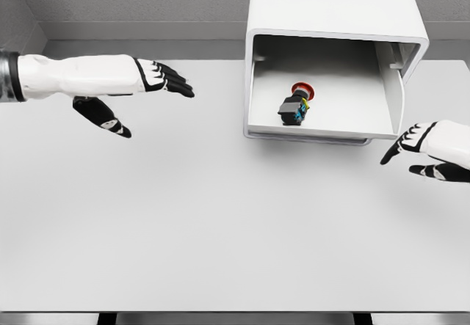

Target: Slide open multi-storey tabletop storage cabinets and put open load switch and slide close multi-storey tabletop storage cabinets

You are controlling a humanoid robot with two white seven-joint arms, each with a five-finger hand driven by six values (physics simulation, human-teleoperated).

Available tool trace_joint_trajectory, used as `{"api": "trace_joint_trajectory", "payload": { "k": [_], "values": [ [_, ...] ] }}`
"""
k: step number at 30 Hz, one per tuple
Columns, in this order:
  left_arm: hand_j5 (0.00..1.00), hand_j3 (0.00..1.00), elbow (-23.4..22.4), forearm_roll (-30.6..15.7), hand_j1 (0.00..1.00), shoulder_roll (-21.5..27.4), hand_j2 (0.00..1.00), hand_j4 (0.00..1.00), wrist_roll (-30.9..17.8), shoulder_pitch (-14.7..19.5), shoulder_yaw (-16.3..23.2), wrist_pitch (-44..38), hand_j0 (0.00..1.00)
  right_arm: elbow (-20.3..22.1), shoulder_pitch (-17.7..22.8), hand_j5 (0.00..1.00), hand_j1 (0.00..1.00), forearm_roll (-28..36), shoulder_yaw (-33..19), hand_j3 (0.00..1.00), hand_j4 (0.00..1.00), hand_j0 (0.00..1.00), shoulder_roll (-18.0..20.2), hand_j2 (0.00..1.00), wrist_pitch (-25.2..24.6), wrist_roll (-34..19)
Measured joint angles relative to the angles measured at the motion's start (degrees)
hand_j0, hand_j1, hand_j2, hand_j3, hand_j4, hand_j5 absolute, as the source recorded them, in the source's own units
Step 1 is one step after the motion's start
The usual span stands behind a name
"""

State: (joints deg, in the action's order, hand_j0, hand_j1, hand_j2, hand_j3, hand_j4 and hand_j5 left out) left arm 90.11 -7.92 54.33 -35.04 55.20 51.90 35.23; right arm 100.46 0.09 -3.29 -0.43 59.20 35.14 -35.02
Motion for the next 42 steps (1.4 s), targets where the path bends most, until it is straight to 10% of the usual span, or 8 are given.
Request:
{"api": "trace_joint_trajectory", "payload": {
  "k": [21, 42],
  "values": [
    [1.00, 1.00, 1.16, 4.93, 1.00, 1.18, 1.00, 1.00, 0.02, -2.99, 0.35, -0.07, 1.00, -1.66, -9.32, 0.65, 0.65, -0.10, 7.95, 0.65, 0.65, 0.65, -2.01, 0.65, 0.00, 0.00],
    [1.00, 1.00, 1.17, 5.29, 1.00, 1.33, 1.00, 1.00, 0.02, -3.08, 0.33, -0.07, 1.00, -12.54, -24.26, 0.69, 0.69, -0.89, 20.30, 0.69, 0.69, 0.69, -7.59, 0.69, 0.00, -0.02]
  ]
}}
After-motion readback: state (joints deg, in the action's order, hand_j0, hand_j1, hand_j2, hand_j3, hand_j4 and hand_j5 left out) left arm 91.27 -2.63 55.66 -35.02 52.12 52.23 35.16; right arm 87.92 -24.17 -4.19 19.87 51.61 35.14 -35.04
